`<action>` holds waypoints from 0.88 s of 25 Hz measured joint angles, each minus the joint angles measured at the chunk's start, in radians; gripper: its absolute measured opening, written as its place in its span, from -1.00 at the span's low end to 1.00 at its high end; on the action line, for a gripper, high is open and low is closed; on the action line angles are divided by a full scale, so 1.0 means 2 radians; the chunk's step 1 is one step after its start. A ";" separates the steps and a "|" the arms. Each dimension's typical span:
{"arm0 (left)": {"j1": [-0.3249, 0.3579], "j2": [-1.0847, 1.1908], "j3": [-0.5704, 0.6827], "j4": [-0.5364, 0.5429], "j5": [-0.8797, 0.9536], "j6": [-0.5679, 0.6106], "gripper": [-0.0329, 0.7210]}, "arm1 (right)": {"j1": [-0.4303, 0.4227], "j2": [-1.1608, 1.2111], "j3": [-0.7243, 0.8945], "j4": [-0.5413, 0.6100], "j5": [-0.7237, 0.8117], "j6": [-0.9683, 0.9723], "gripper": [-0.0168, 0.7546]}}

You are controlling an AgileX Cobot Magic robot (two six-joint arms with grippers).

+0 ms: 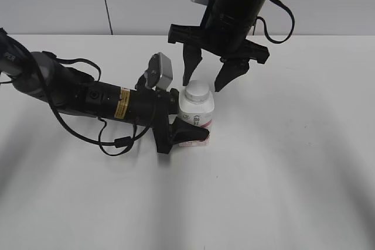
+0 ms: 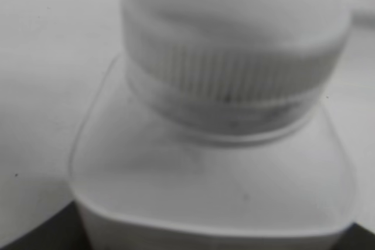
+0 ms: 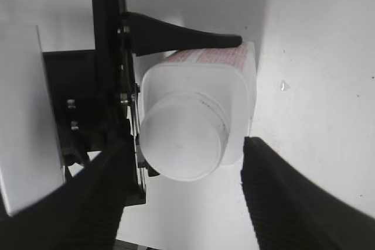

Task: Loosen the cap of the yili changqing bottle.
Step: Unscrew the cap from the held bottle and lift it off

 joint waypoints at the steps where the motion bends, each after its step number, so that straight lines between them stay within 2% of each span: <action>1: 0.000 0.000 0.000 0.000 0.000 0.000 0.22 | 0.000 0.000 -0.001 0.000 -0.001 0.000 0.29; 22: 0.000 0.000 0.000 0.000 0.000 0.000 0.22 | 0.000 0.009 -0.002 0.000 -0.010 0.000 0.29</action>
